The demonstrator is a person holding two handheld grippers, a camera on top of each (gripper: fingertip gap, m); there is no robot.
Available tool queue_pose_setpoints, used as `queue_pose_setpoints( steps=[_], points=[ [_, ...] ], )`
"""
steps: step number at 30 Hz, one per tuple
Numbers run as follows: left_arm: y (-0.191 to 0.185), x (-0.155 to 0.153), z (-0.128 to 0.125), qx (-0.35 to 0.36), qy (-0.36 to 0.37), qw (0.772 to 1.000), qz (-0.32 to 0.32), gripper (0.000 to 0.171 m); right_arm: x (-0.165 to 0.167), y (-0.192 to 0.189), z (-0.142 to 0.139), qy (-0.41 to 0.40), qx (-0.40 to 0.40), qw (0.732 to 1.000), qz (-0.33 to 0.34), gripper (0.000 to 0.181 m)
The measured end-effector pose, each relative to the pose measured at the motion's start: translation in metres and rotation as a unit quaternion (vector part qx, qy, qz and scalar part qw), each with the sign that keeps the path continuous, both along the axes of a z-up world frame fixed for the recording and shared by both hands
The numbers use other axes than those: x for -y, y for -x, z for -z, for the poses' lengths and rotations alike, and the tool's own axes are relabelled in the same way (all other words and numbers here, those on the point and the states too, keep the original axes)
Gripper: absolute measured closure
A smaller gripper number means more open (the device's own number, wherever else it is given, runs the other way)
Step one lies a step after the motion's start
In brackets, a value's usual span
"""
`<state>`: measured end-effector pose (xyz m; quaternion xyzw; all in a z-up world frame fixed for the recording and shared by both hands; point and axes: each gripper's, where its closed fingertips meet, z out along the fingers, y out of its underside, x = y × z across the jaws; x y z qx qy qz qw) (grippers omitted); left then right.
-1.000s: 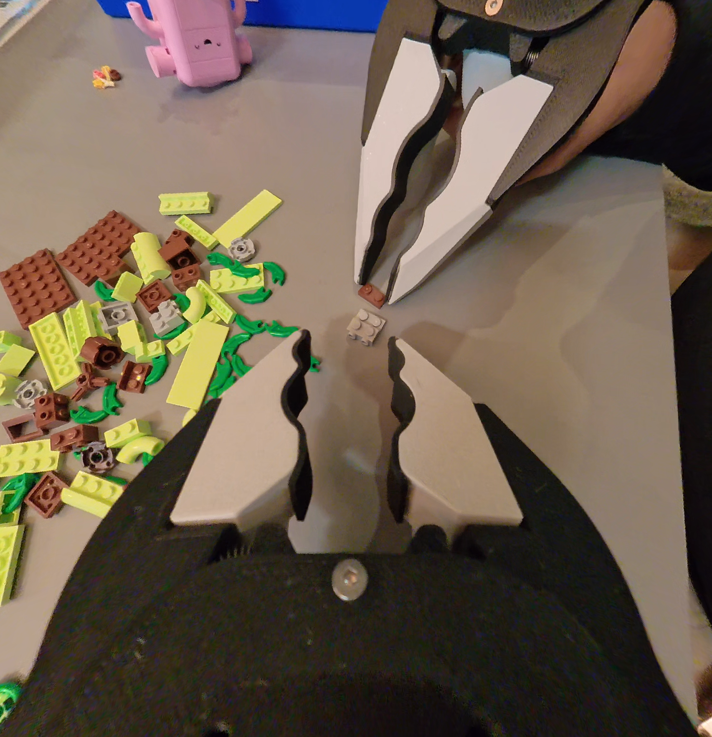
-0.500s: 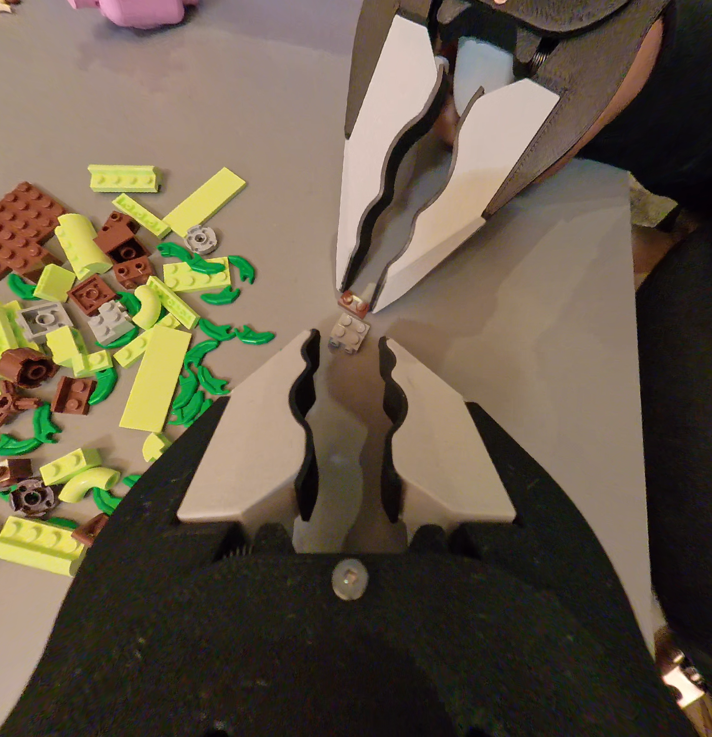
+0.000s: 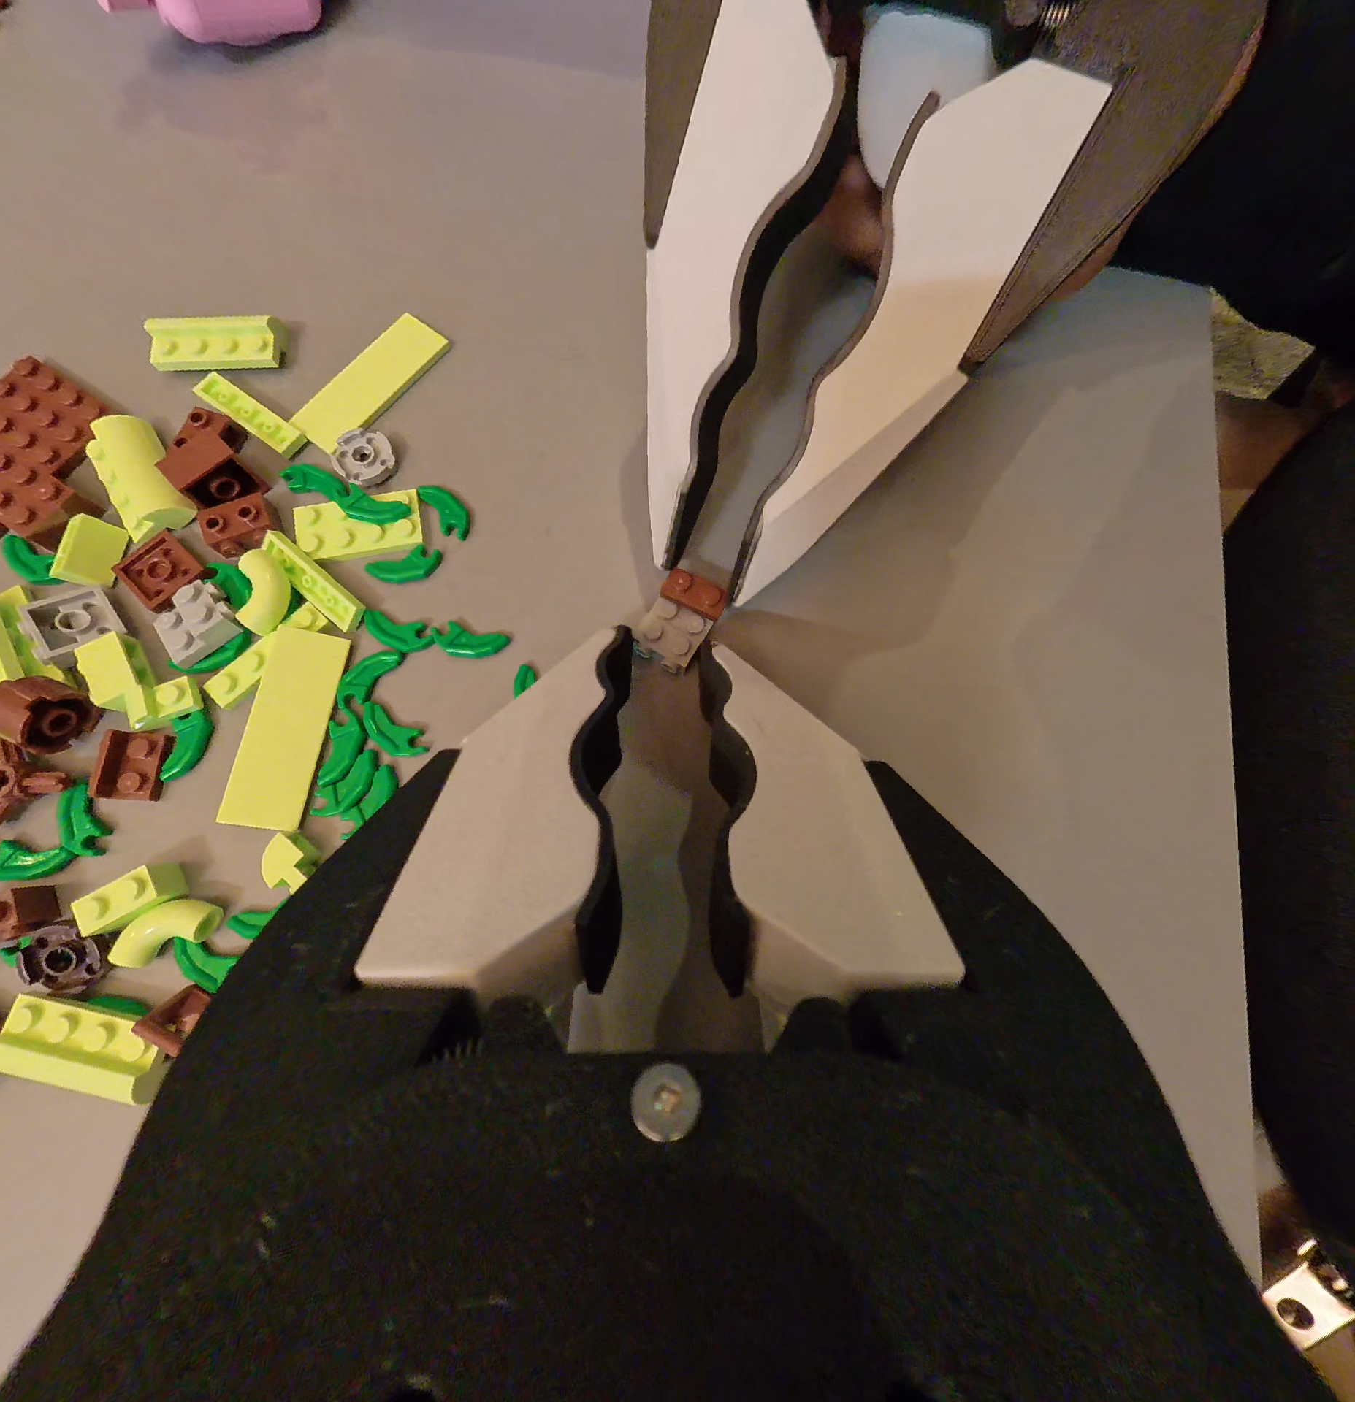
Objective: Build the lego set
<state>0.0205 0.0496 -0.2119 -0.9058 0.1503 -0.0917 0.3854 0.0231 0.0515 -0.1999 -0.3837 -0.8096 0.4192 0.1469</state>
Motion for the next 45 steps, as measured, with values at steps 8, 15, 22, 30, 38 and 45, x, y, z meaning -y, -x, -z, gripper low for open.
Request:
queue_pose_setpoints(
  steps=[8,15,22,30,38,45],
  points=[
    [-0.0025,0.0009,0.0002,-0.002,0.0,1.0,0.008,0.157,0.0016,0.0003,0.0061,-0.02,0.008,1.0,-0.004,0.168],
    [-0.0025,0.001,0.0004,-0.003,0.0,1.0,0.009,0.156,0.0015,0.0005,0.0061,-0.021,0.007,1.0,-0.003,0.168],
    [-0.0024,0.001,0.0006,-0.003,0.0,1.0,0.009,0.156,0.0014,0.0007,0.0047,-0.02,0.002,1.0,-0.003,0.168],
    [-0.0023,0.001,0.0007,-0.003,0.0,1.0,0.009,0.156,0.0014,0.0008,0.0059,-0.023,0.004,1.0,-0.003,0.168],
    [-0.0024,0.001,0.0008,-0.003,0.0,1.0,0.009,0.156,0.0021,0.0003,0.0059,-0.023,0.003,1.0,-0.006,0.168],
    [-0.0023,0.0009,0.0009,-0.004,0.0,1.0,0.009,0.156,0.002,0.0006,0.0068,-0.026,0.004,1.0,-0.005,0.168]
  ],
)
